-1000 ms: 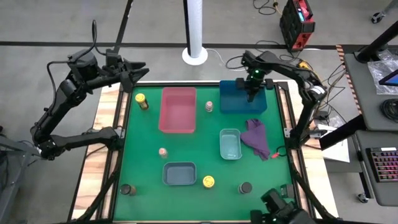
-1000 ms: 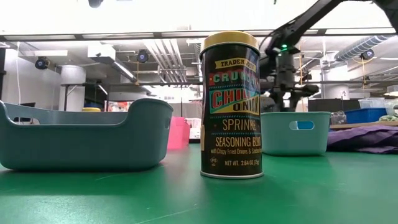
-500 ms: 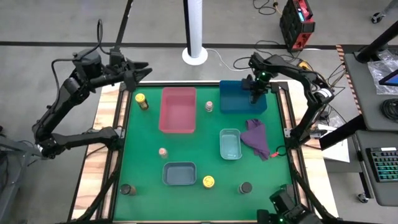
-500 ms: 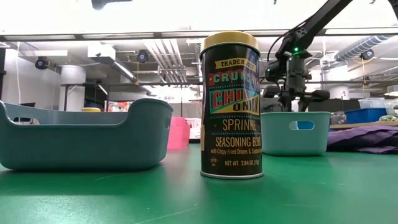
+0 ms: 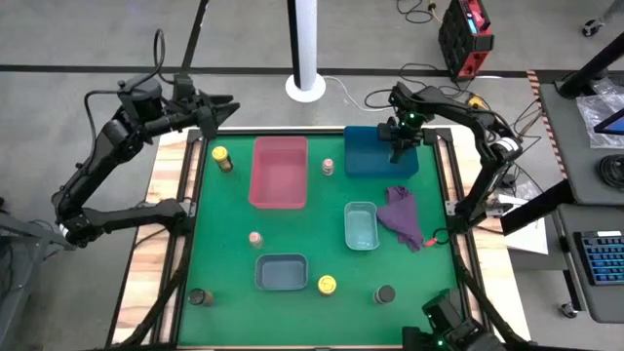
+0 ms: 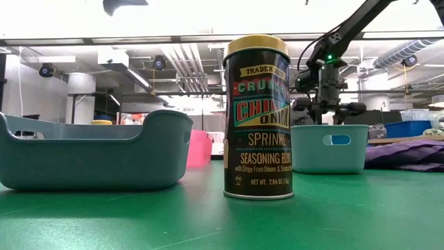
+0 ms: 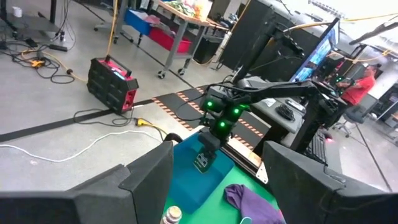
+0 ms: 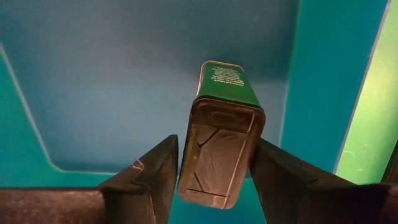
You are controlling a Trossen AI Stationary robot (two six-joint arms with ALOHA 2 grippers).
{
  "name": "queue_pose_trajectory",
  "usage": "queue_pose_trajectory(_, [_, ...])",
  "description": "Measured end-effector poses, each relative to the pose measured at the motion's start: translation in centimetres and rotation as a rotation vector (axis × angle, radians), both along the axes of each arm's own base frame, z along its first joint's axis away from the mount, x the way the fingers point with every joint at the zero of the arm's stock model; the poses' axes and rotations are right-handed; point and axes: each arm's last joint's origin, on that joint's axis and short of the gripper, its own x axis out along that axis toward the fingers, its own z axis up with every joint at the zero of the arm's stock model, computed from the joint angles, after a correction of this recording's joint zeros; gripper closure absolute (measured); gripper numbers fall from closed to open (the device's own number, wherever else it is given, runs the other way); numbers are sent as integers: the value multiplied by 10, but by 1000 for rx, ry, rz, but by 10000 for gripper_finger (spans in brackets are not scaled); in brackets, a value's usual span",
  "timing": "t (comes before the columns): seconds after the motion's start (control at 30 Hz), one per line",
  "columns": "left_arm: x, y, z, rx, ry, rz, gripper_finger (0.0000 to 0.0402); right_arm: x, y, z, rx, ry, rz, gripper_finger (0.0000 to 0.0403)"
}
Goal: Sort spices by type
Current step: Put the left black seasoning can into the large blue bin, then put the top yellow seasoning bottle into the large pink bin
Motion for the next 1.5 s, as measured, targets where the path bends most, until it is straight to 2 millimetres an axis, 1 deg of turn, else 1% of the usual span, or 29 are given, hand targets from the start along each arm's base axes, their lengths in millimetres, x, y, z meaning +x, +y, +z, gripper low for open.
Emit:
queue_pose_trajectory(0.13, [-1,-1,1,-9,-9,1,169,0,0,6,-19,-11,7,226])
queue_pose_trajectory(0.27, [-2,-2,1,-11,-15,1,169,1,-1,11,-46,-20,71,216])
queue_pose_trajectory(0.5, [-4,-4,2,-8,-18,1,169,0,-2,11,-73,-3,157,215])
queue_pose_trajectory(0.63, [-4,-4,2,-9,-20,1,169,0,-2,12,-74,3,166,215])
queue_pose_trajectory(0.7, [-4,-4,2,-15,-25,-1,169,0,-3,14,-87,5,187,213])
queue_pose_trajectory(0.8, [-5,-5,2,-27,-31,-4,169,1,-5,24,-108,12,192,208])
queue_pose_trajectory(0.9, [-8,-8,1,-58,-27,0,169,3,-7,36,-129,10,191,207])
queue_pose_trajectory(1.0, [-10,-10,-1,-74,-12,0,169,6,-8,52,-175,-10,194,209])
queue_pose_trajectory(1.13, [-13,-14,-3,-96,11,-2,169,11,0,80,-284,-22,202,214])
queue_pose_trajectory(1.2, [-13,-16,-6,-116,33,-10,169,14,9,96,-367,-29,215,216])
queue_pose_trajectory(1.33, [-14,-20,-13,-169,90,-25,169,26,37,128,-536,-108,270,221])
queue_pose_trajectory(1.5, [-9,-17,-26,-272,191,82,169,41,77,163,-734,-203,342,226])
